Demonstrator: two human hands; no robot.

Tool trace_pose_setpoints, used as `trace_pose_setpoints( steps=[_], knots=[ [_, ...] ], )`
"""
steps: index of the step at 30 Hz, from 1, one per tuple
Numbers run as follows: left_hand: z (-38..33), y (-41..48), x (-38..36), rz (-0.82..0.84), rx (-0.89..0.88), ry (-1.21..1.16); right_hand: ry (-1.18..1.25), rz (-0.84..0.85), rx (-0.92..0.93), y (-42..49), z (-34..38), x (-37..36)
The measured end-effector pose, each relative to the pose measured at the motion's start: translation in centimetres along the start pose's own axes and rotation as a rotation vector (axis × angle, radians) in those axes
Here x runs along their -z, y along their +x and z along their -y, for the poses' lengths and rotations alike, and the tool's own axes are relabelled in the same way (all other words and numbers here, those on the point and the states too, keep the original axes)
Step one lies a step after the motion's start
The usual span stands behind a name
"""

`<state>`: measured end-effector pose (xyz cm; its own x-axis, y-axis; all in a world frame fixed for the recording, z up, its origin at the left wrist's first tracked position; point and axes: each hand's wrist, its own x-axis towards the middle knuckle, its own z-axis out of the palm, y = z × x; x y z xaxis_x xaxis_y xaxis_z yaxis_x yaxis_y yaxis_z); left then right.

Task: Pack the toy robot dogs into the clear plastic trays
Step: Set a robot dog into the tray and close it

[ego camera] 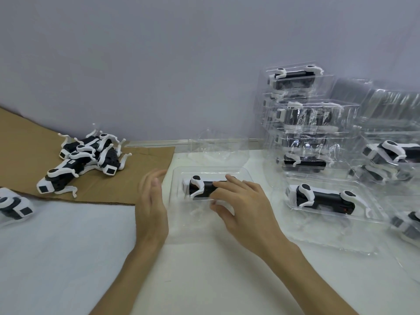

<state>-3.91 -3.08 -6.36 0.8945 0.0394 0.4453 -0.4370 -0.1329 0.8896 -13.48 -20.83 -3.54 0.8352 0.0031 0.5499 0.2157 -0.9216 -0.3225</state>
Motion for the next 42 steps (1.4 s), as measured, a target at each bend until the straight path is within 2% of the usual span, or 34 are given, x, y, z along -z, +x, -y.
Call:
trace_pose_setpoints(
  steps=[5, 10, 18, 27, 33, 42],
  knots=[
    [-0.2, 0.2, 0.2, -0.084, 0.065, -0.020, 0.017, -0.112, 0.010, 0.1, -0.2, 0.1],
    [0.1, 0.1, -0.1, 0.018, 0.144, -0.046, -0.008, -0.120, 0.032, 0.0, -0.2, -0.1],
    [0.2, -0.2, -0.4, 0.174, 0.157, 0.023, -0.071, 0.020, -0.045, 0.2, -0.3, -1.1],
    [0.8, 0.0, -0.5, 0.169, 0.172, 0.091, -0.152, 0.155, -0.112, 5.6, -2.4, -3.3],
    [0.7, 0.2, -0.5, 0.154, 0.185, 0.067, -0.172, 0.063, -0.214, 6.6, -4.0, -3.2],
    [0.9, 0.2, -0.4, 0.160, 0.213, 0.092, -0.116, -0.025, -0.164, 5.0, -3.3, -3.5]
  ],
)
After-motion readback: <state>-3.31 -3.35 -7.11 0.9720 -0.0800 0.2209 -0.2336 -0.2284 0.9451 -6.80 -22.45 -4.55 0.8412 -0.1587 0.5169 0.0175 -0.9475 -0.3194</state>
